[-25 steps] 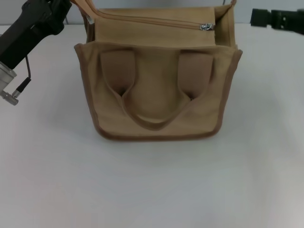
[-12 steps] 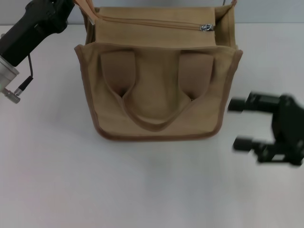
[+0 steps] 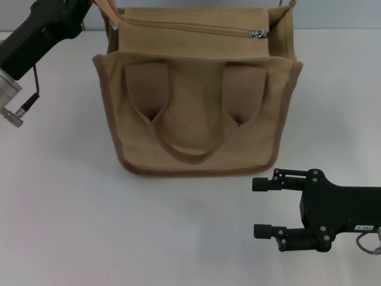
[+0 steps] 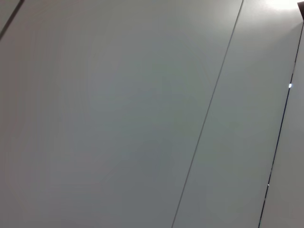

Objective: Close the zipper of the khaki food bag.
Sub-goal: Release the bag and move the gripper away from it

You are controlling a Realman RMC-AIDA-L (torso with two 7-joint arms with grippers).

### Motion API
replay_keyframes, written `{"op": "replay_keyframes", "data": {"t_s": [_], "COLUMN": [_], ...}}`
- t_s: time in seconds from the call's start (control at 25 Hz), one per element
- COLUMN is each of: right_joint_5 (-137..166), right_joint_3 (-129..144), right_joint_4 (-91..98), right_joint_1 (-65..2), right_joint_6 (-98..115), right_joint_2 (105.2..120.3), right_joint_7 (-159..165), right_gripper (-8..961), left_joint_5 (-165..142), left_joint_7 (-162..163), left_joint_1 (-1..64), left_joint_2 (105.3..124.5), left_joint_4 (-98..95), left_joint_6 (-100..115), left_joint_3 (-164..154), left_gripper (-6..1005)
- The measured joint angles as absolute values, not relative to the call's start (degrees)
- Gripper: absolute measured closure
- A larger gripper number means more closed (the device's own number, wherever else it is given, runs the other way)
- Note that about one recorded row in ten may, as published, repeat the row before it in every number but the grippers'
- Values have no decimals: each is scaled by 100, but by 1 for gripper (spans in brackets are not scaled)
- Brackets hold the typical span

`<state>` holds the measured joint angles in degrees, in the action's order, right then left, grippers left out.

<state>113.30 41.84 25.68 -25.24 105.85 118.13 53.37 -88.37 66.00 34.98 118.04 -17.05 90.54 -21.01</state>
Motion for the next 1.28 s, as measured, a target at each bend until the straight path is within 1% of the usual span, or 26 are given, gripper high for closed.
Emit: {"op": "replay_keyframes", "data": {"t_s": [0.56,0.8,0.88,0.96,1.04,1.16,1.24,1.28], "right_joint_5": [11324,11312,11311,11311,11310,11311,11311,11311], "right_joint_3": [4172,4130,4127,4127,4127,4128,4130,4130], "right_joint_4": [2557,2557,2558,2558,2557,2547,2537,2533], "right_joint_1": [-2542,-2553,-2569,-2596,-2617,-2634,-2637,-2637], "right_joint_6": [10579,10579,10575,10563,10543,10485,10463,10459], "right_joint_2": [11812,11812,11815,11828,11834,11835,11843,11852], "right_joint_7": [5324,5321,5320,5320,5321,5349,5354,5355], "right_gripper": [228,227,227,227,227,228,228,228], "left_joint_5": [-8836,-8933,-9092,-9262,-9408,-9595,-9802,-9907], "left_joint_7": [6625,7359,7665,7974,8213,8307,8263,8228], "left_joint_1": [3474,3019,2834,2675,2509,2331,2260,2236], "left_joint_2": [11820,11756,11645,11456,11167,10803,10705,10693], "left_joint_4": [-1705,-2245,-2519,-2738,-2873,-2908,-3003,-3065], "left_joint_6": [9036,8983,9054,9240,9553,10105,10564,10759], "left_joint_3": [-2099,-2122,-2203,-2377,-2648,-2838,-2855,-2858], "left_gripper": [956,955,955,869,782,645,550,503]}}
